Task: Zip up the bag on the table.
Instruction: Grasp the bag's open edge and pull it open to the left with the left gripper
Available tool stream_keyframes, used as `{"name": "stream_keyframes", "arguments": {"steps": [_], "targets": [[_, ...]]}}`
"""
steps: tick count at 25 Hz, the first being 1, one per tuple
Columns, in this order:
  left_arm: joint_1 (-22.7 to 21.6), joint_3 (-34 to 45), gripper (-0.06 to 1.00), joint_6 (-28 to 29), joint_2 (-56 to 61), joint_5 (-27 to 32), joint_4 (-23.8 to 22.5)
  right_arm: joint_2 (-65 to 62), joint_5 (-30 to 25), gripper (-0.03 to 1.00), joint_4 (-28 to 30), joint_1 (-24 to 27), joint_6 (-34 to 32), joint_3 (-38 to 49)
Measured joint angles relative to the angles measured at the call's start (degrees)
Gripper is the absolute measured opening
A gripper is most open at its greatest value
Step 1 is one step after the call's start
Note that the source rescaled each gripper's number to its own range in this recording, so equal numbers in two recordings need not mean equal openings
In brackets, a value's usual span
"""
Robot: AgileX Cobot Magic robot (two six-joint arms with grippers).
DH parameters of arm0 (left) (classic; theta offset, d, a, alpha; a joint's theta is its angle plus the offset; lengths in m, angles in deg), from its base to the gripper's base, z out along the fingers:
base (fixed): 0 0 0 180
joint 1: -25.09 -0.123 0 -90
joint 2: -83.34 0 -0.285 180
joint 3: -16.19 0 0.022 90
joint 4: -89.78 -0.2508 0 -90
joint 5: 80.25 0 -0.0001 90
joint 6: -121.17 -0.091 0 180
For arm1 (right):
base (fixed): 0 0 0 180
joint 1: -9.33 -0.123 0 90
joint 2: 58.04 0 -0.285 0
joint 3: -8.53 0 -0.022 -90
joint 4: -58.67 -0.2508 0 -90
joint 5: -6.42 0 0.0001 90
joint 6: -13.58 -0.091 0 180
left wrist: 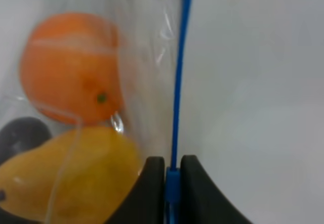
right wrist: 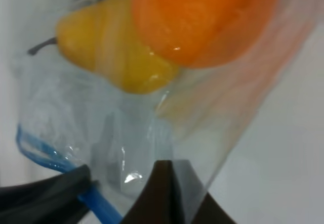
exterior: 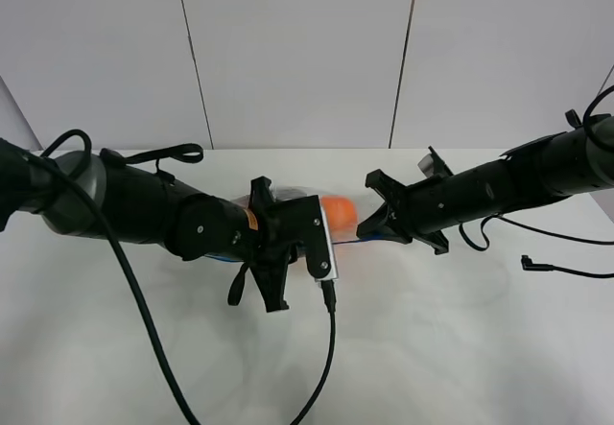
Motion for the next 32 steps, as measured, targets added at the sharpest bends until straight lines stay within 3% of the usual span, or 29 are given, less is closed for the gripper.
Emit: {"name": "stream_keyframes", "arguments": {"steps": [14, 32], "targets": [[-8.56, 2.63, 0.0, 0.0, 0.0, -2.62, -0.26, 0.0, -1.35, 0.0, 4.5, 5.56, -1.95, -0.01], [-19.32, 2.73, 0.0, 0.0, 0.0, -2.46, -0.33, 0.0, -0.99, 0.0, 5.02, 5.68, -2.08, -0.19]]}}
